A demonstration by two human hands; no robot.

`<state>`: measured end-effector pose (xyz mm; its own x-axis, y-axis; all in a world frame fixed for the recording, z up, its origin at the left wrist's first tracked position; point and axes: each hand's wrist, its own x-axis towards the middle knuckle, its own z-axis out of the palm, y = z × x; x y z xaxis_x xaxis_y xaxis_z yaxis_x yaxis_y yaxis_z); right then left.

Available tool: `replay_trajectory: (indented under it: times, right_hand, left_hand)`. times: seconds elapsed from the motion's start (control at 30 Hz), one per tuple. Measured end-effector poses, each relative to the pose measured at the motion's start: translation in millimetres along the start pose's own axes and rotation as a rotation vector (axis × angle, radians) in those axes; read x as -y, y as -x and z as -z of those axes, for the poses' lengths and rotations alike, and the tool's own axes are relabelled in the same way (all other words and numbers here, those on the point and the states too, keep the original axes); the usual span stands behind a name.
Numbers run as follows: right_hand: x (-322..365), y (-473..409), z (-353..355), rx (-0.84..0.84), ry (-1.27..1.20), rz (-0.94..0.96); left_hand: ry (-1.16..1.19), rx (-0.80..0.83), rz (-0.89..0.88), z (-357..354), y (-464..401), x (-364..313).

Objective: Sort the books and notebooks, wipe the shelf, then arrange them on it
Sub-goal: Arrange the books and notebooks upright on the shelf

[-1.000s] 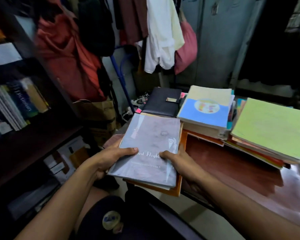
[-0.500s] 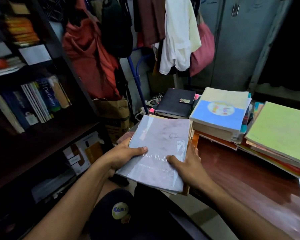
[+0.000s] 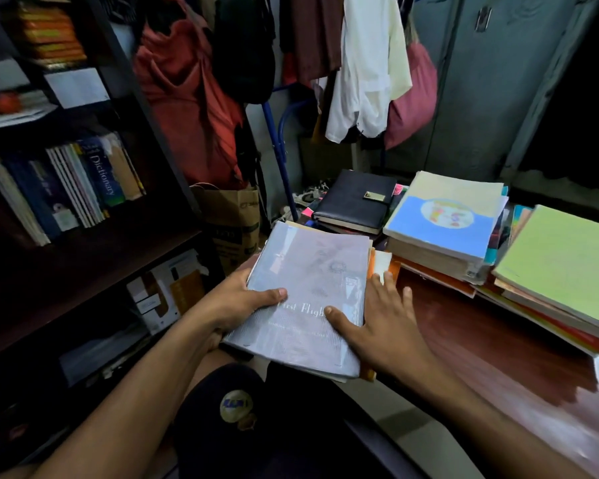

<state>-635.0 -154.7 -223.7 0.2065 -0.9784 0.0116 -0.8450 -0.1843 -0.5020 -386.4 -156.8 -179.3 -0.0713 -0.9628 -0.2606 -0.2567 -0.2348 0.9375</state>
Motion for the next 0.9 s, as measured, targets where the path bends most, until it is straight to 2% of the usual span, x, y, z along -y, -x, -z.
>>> replay_trajectory:
  times: [0.13, 0.2, 0.3, 0.4, 0.57, 0.7, 0.8, 0.9]
  right_hand:
    - [15.8, -12.8, -6.5, 0.018, 0.077, 0.066]
    - [29.8, -20.3, -9.5, 0.067, 0.036, 0.097]
    - [57.3, -33.7, -11.7, 0.135, -0.173, 0.132]
    - [93.0, -40.5, -24.6, 0.124, -0.444, 0.17]
    - [185.6, -55.7, -60.6, 0.266, -0.707, 0.3]
    - [290.8, -68.5, -91.1, 0.373, -0.832, 0.518]
    - [361.5, -75.1, -112.6, 0.436, -0.762, 0.68]
    - [421.2, -76.4, -138.0, 0.538, -0.613, 0.786]
  left_hand:
    - [0.069, -0.071, 0.098, 14.7, 15.2, -0.3]
    - [0.147, -0.11, 0.135, 26.7, 22.4, 4.3]
    - [0.26, -0.148, 0.184, 43.0, 34.5, 14.6]
    - [0.365, -0.23, 0.163, 55.0, 54.9, 32.9]
    - [0.456, -0.522, -0.047, 112.1, 108.4, 58.3]
    - [0.44, -0.823, -0.213, 180.5, 164.5, 64.6]
    - [0.484, -1.038, -0.295, 221.4, 192.1, 77.3]
    - [0.559, -1.27, -0.237, 264.8, 207.1, 105.8]
